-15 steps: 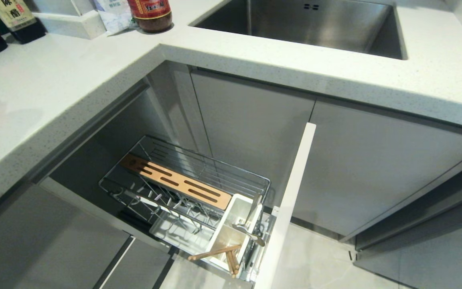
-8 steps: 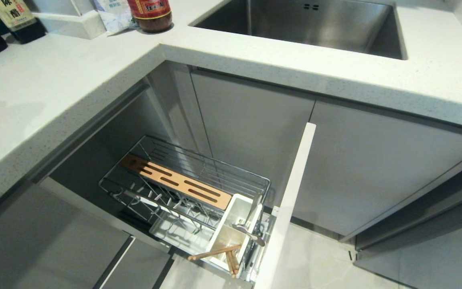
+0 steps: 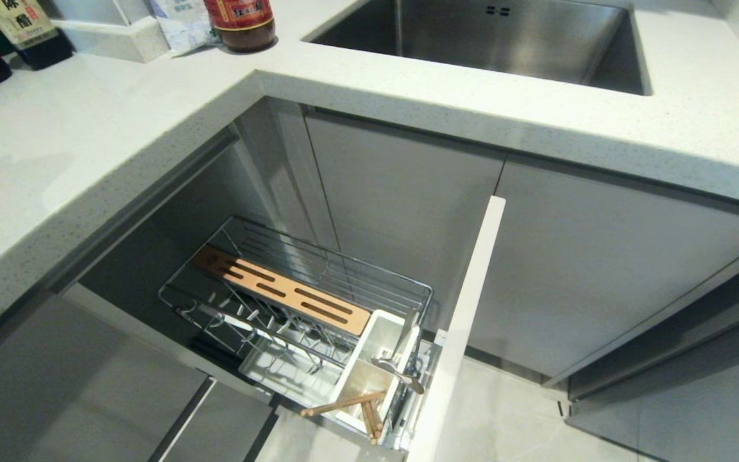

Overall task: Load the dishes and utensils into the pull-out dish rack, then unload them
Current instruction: Take the bowl out of the cupboard

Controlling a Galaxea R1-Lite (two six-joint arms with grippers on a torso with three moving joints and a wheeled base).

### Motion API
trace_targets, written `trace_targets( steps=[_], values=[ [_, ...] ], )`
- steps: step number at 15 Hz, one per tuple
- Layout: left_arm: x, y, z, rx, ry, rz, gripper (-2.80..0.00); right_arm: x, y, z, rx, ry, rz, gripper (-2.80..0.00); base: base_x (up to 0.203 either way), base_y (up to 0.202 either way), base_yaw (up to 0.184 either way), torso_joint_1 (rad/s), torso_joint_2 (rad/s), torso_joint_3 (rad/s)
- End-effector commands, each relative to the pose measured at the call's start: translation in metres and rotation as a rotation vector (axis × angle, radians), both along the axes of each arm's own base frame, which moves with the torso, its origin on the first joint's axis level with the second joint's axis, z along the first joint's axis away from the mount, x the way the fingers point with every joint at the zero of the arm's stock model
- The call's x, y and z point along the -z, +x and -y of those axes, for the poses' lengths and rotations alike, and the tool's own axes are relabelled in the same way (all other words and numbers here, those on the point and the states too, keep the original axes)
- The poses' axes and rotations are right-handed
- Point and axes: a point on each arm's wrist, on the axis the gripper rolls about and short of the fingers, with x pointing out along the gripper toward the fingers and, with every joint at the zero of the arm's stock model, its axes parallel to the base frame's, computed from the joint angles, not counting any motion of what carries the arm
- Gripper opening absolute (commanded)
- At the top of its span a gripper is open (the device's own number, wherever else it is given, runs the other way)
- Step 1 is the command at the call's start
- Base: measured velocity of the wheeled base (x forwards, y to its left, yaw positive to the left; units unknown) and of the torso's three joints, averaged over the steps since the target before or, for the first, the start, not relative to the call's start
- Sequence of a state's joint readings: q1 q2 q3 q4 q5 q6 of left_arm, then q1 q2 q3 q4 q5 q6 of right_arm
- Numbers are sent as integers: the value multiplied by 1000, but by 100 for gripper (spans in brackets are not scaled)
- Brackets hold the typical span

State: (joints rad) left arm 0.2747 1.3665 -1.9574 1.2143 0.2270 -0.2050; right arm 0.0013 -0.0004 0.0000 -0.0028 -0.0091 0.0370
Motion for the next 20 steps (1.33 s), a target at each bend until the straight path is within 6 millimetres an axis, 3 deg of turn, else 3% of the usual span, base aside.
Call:
trace_targets(
  steps=[1, 8, 9, 16, 18, 20],
  values=[
    [2, 5, -2, -4, -6, -18, -280, 0, 0, 0, 0, 0, 0, -280, 0, 0, 0, 0, 0, 0],
    [4, 7, -3, -27, 3, -33, -280, 0, 0, 0, 0, 1, 0, -280, 0, 0, 0, 0, 0, 0],
    [3, 6, -3, -27, 4, -29, 0, 0, 0, 0, 0, 0, 0, -280, 0, 0, 0, 0, 0, 0],
    [-3, 0, -3, -54, 25, 36, 0, 0, 0, 0, 0, 1, 0, -280, 0, 0, 0, 0, 0, 0],
    [-12, -8, -1, -73, 37, 125, 0, 0, 0, 0, 0, 0, 0, -280, 0, 0, 0, 0, 0, 0],
    [-31, -13, 1, -100, 33, 362, 0, 0, 0, 0, 0, 0, 0, -280, 0, 0, 0, 0, 0, 0]
  ],
)
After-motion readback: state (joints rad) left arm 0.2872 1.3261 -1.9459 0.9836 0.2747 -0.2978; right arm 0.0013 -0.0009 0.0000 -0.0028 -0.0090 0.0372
